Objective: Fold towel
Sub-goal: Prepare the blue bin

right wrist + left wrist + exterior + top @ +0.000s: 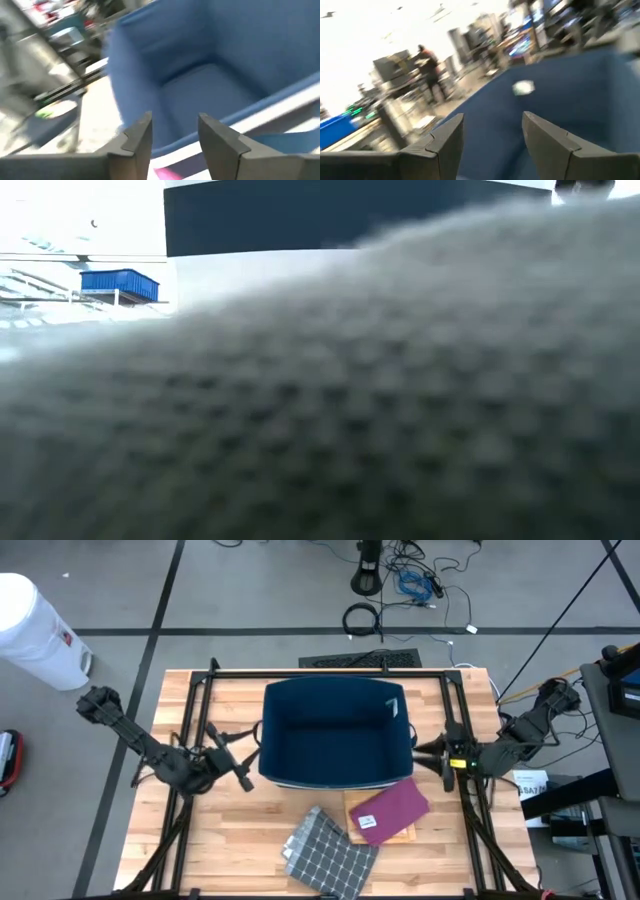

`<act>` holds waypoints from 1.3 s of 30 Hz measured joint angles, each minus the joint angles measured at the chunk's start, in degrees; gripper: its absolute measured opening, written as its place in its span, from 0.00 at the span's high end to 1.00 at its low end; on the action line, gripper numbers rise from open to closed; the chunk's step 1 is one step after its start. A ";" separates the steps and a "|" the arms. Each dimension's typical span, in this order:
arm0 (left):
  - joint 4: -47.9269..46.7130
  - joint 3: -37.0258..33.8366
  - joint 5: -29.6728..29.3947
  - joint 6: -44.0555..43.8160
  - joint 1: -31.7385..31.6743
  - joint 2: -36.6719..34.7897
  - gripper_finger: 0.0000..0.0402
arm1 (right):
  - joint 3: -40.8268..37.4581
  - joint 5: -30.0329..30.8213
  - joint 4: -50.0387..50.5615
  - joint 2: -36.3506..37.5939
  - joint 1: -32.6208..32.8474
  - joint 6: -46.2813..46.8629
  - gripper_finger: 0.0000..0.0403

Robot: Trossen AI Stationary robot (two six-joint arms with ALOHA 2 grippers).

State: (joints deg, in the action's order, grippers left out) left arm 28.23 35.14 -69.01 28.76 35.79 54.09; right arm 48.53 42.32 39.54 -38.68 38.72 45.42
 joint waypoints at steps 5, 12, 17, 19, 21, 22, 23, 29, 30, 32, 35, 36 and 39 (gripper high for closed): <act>4.18 0.01 10.26 4.22 4.79 -0.58 0.49 | 0.02 -9.63 -5.78 -1.23 3.61 -2.14 0.59; 0.22 0.00 22.57 1.37 10.36 0.02 0.49 | 0.02 -12.57 -7.96 -7.02 10.44 -2.24 0.56; -9.71 0.02 27.58 -10.98 10.18 0.61 0.49 | 0.02 -11.60 -8.12 -12.83 13.63 -1.37 0.57; -13.30 0.02 28.53 -15.44 9.11 2.10 0.49 | 0.00 -8.97 -8.15 -15.81 13.96 -1.27 0.57; -15.46 0.02 28.54 -18.29 7.69 4.18 0.49 | 0.00 -6.07 -8.06 -19.03 13.88 -1.28 0.57; -15.90 0.02 28.64 -19.14 6.87 5.28 0.49 | 0.00 -5.05 -8.04 -20.72 13.65 -1.30 0.57; -15.87 0.02 29.32 -19.53 5.83 6.41 0.49 | 0.00 -4.26 -7.81 -22.18 13.25 -1.41 0.57; -16.00 0.02 34.18 -21.22 -1.58 12.64 0.49 | -0.02 -3.19 -6.72 -29.14 9.85 -1.77 0.57; -16.03 0.01 34.46 -21.38 -2.75 13.59 0.49 | -0.02 -3.13 -6.17 -29.91 8.96 -1.93 0.57; -15.66 0.02 34.82 -21.82 -4.99 14.96 0.49 | -0.02 -2.05 -4.90 -31.26 7.00 -2.15 0.57; -15.41 0.02 34.42 -22.09 -8.06 16.19 0.49 | -0.04 0.16 -2.83 -32.54 4.19 -2.67 0.57; -15.30 0.02 34.40 -22.29 -9.02 16.33 0.49 | -0.04 0.48 -2.60 -32.74 3.31 -3.02 0.57; -15.17 0.02 34.43 -22.35 -11.49 16.52 0.49 | -0.04 1.71 -1.03 -32.98 1.11 -4.14 0.57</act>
State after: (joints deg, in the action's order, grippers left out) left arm 13.06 35.16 -34.58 6.42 24.30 70.61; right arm 48.49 44.03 38.50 -71.66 39.83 41.27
